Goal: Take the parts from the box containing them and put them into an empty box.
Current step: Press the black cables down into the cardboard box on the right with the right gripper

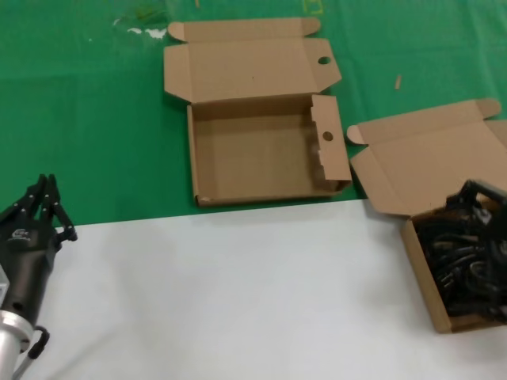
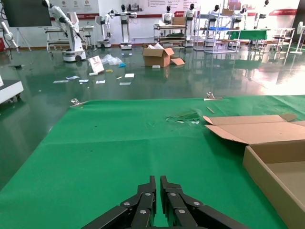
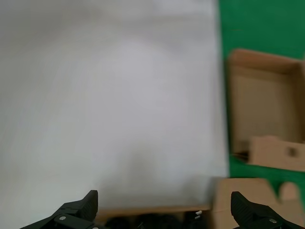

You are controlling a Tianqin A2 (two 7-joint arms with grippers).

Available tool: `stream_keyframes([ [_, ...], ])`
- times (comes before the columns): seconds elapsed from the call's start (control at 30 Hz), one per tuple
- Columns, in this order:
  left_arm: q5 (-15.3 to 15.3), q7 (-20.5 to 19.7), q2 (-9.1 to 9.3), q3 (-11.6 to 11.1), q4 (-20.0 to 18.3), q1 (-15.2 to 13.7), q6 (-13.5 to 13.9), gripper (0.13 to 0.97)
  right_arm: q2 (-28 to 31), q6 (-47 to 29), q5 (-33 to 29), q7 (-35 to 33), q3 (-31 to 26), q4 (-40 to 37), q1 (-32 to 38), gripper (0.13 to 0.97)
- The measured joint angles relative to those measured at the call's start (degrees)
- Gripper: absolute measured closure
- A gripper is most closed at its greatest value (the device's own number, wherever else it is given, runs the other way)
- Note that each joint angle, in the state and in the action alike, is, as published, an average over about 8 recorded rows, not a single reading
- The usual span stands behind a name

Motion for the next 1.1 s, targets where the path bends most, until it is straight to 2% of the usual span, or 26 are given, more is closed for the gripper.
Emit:
stream_keyframes([
  [0.23, 0.0, 0.0, 0.0, 0.0, 0.0, 0.0, 0.0, 0.929, -4.57, -15.52, -5.32, -8.76, 1.78, -6.37, 4.65, 0.129],
  [0.47, 0.0, 0.0, 0.0, 0.0, 0.0, 0.0, 0.0, 0.956, -10.02, -24.82, -12.55, -14.63, 5.89, -12.19, 5.74, 0.143],
  [0.63, 0.0, 0.0, 0.0, 0.0, 0.0, 0.0, 0.0, 0.957, -13.57, -27.74, -16.69, -17.22, 8.11, -15.98, 5.89, 0.156],
  [0.93, 0.0, 0.0, 0.0, 0.0, 0.0, 0.0, 0.0, 0.957, -17.98, -29.63, -22.07, -20.74, 11.31, -22.19, 5.16, 0.251],
  [1.1, 0.0, 0.0, 0.0, 0.0, 0.0, 0.0, 0.0, 0.957, -19.65, -29.56, -23.77, -22.03, 12.81, -25.02, 4.49, 0.351],
])
